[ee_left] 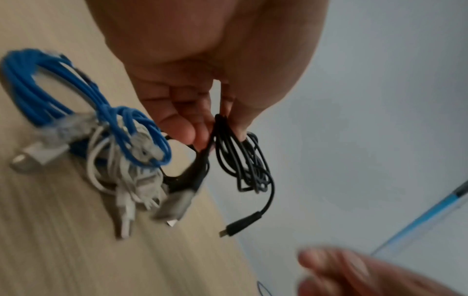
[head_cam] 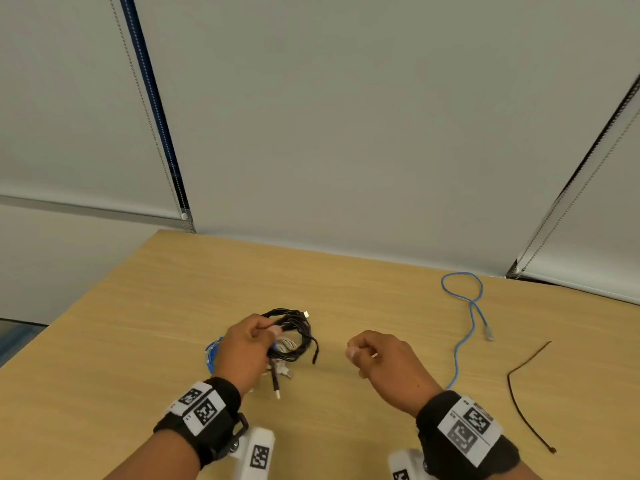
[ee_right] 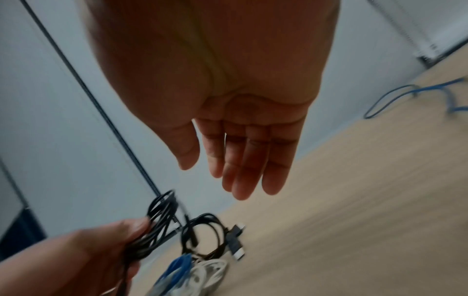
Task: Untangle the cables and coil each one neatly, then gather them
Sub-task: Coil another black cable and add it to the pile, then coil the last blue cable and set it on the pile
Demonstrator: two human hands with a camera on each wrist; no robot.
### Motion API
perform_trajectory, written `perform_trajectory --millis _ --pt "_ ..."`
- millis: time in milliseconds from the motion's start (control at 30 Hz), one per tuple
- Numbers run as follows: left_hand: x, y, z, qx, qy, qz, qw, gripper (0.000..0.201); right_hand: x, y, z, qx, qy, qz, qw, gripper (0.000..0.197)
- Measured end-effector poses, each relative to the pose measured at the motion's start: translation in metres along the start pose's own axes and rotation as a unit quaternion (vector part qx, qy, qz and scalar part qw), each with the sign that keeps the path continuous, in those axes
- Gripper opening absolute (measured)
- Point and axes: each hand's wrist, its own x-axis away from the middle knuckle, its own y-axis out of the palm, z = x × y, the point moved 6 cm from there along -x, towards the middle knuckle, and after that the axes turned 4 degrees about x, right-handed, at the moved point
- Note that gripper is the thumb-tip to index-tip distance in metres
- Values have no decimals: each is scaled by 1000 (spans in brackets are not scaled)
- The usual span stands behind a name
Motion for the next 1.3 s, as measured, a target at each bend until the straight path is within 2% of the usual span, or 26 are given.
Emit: perform_trajectory --millis 100,167,233,300,400,533,567,633,733,800,833,900,933,967,1033,1067,1100,1133,1167,1200,1233,1300 --pt "-18 -14 -14 -37 -15 38 998 11 9 -23 36 25 49 30 998 16" --pt "-26 -17 -22 -48 -36 51 997 7 19 -37 62 79 95 34 992 17" --pt "-32 -16 -27 -53 -47 60 996 2 30 -42 86 146 142 0 979 23" --pt "-36 -13 -30 -57 -49 67 995 9 40 -37 103 183 177 -54 966 35" --pt "-34 -11 -27 -58 -47 80 994 11 50 -25 113 170 206 -110 957 44" --pt "-14 0 9 -32 23 99 994 10 58 -16 117 29 224 -148 963 22" --pt "-5 10 23 -23 52 81 995 13 60 -16 118 -22 230 -147 962 20" --pt "21 43 45 -26 92 3 995 13 61 -20 116 -130 233 -129 955 16" --pt "71 115 57 -21 99 -207 973 15 56 -30 104 -317 211 -86 921 16" --pt "100 152 59 4 86 -320 943 31 50 -44 92 -426 179 -62 885 15" --pt "108 162 62 7 93 -343 935 36 47 -52 87 -467 162 -51 868 14" --pt "109 168 73 11 109 -346 932 24 46 -69 83 -505 141 -37 851 13" --pt "105 166 79 13 114 -338 934 15 46 -78 82 -496 139 -32 856 13" --pt "100 162 85 9 121 -324 938 14 47 -87 82 -458 136 -16 878 14" --pt "90 153 99 -6 137 -292 947 17 48 -112 81 -307 108 72 943 15" --pt "86 150 109 -10 144 -285 948 20 49 -127 73 -225 71 132 963 13" --pt "85 149 119 -13 153 -285 946 22 52 -138 58 -163 10 166 973 8" --pt "84 150 129 -13 165 -288 943 22 53 -142 39 -108 -54 154 981 7" --pt "84 150 139 -11 178 -285 942 22 54 -140 22 -42 -106 117 986 23" --pt "82 150 147 -5 187 -275 943 21 53 -136 12 26 -139 80 987 36" --pt "79 150 153 6 189 -265 946 20 53 -136 6 91 -155 71 981 40" --pt "72 148 157 23 179 -265 947 16 52 -148 -2 131 -174 97 971 28"
